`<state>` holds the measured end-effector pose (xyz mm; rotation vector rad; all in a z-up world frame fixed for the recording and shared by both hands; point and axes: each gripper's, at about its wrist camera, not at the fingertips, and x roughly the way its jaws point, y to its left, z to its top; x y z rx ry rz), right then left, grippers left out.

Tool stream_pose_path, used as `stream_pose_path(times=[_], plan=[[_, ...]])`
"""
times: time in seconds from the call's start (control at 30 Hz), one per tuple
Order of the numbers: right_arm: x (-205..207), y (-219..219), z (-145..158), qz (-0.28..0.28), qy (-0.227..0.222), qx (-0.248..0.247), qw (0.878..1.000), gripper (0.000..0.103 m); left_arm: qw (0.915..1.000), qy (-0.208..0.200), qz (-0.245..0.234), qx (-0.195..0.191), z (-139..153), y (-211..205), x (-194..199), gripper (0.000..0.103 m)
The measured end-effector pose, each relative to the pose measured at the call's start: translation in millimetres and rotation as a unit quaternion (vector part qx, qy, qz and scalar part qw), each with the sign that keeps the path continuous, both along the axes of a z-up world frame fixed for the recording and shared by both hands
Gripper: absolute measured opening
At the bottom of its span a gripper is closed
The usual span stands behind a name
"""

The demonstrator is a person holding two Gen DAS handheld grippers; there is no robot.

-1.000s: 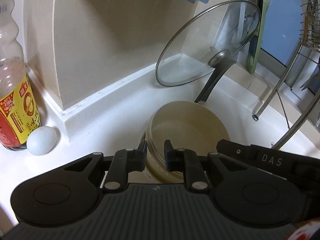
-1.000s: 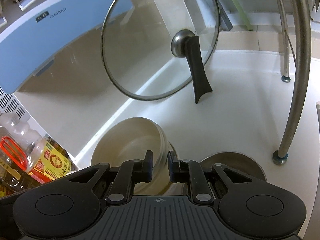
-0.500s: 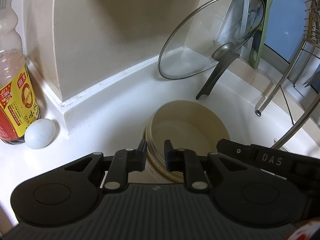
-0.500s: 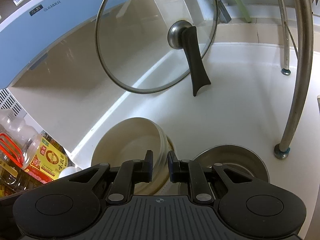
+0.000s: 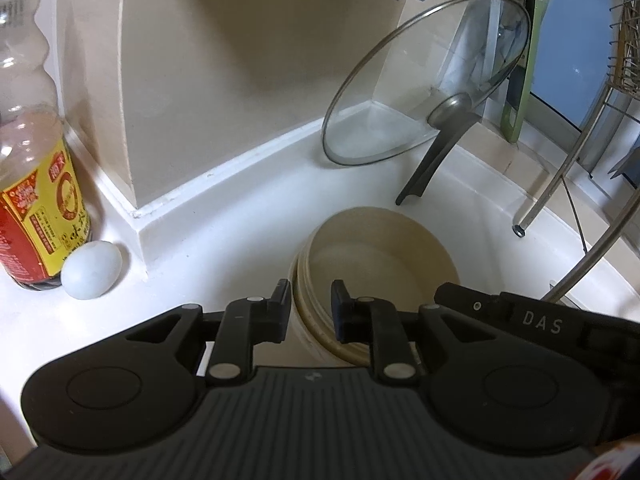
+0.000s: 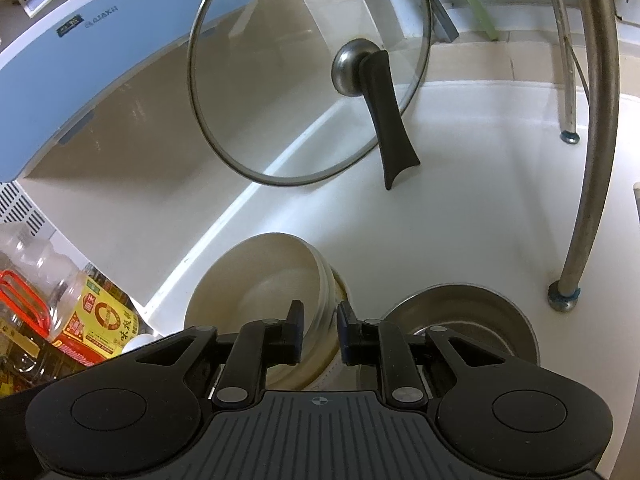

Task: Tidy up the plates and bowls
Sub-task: 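Lift the cream bowl with both grippers and lower it into the white floral bowl, then open both grippers and withdraw them from the stacked bowls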

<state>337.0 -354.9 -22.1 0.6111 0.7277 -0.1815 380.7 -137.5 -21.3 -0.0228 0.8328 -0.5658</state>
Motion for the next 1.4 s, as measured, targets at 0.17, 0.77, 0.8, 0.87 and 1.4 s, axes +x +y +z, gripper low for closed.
stream_pose_path(times=[0.17,0.77,0.8,0.87,1.4], plan=[[-11,3,13,0.001,-0.032,-0.017,0.999,0.056,0.9998,-0.015,0.003,-0.008,11,7,-7,0.021],[-95,25,38,0.076,-0.032,-0.012,0.997,0.064,0.9993,-0.026,0.016,0.023,31,59,-103,0.034],[-102,28,38,0.082,-0.029,-0.013,0.996,0.064,0.9993,-0.023,0.018,0.024,30,62,-110,0.034],[-114,33,36,0.095,-0.023,-0.016,0.995,0.064,0.9992,-0.019,0.023,0.028,29,68,-124,0.034],[-199,49,28,0.157,0.022,-0.050,0.986,0.065,0.9969,0.003,0.056,0.056,18,85,-223,0.034]])
